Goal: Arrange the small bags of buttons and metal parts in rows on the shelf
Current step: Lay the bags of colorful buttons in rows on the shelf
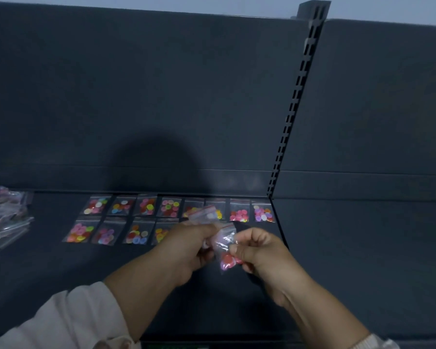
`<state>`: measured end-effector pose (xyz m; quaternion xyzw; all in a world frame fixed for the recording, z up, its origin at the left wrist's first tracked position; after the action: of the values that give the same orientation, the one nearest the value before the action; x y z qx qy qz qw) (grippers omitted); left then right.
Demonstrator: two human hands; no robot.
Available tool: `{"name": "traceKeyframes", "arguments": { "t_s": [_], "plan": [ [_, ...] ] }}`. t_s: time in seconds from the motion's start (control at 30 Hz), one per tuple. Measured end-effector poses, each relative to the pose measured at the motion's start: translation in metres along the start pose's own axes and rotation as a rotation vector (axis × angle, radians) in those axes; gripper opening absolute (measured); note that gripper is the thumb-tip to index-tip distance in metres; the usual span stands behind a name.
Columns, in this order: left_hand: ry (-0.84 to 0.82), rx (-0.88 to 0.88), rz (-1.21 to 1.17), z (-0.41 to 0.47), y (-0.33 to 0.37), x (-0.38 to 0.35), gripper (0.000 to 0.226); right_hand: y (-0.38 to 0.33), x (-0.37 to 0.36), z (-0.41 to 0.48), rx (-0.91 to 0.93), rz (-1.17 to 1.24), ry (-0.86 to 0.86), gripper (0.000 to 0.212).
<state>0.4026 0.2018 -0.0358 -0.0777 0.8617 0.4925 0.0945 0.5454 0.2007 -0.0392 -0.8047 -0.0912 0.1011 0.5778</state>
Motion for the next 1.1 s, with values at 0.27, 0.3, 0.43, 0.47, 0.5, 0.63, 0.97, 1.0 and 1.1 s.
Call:
{"name": "traceKeyframes", "arguments": {
  "t_s": [0.27,0.3,0.43,0.47,0.5,0.63,0.97,1.0,1.1],
  "plan": [
    [0.083,0.021,0.052,0.005,0.002,0.027,0.014,0.005,0.053,0.014,-0.011,-0.110,0.240,0.023],
    [0.079,0.015,0.092,0.004,0.003,0.029,0.017,0.002,0.054,0.017,-0.009,-0.173,0.246,0.024],
    [0.065,-0.017,0.225,0.003,0.006,0.031,0.019,-0.013,0.054,0.025,0.043,-0.497,0.315,0.025],
    [0.067,-0.025,0.254,0.003,0.006,0.031,0.018,-0.017,0.052,0.026,0.053,-0.606,0.333,0.025],
    [0.063,-0.033,0.278,0.002,0.007,0.031,0.017,-0.021,0.050,0.025,0.062,-0.723,0.348,0.024],
    [0.038,-0.064,0.325,0.001,0.010,0.027,0.020,-0.029,0.044,0.018,0.147,-1.014,0.380,0.019],
    [-0.002,-0.100,0.331,0.002,0.016,0.019,0.017,-0.023,0.017,0.030,0.444,-1.184,0.176,0.015],
    [-0.005,-0.105,0.339,0.003,0.016,0.018,0.017,-0.024,0.016,0.031,0.448,-1.182,0.179,0.014],
    [-0.010,-0.109,0.346,0.004,0.017,0.017,0.017,-0.026,0.014,0.033,0.479,-1.179,0.176,0.015]
  ]
}}
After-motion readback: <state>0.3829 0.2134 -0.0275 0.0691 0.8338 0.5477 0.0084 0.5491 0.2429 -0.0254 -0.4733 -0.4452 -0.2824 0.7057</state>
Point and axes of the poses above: each hand's wrist, its own z-axis towards the middle knuckle, its own x-axis out of the back of the hand, y = z × x, the point moved 10 cm from there along z, towards the middle knuckle, and after that the axes turned 9 degrees about -y, right-handed, at the moved point
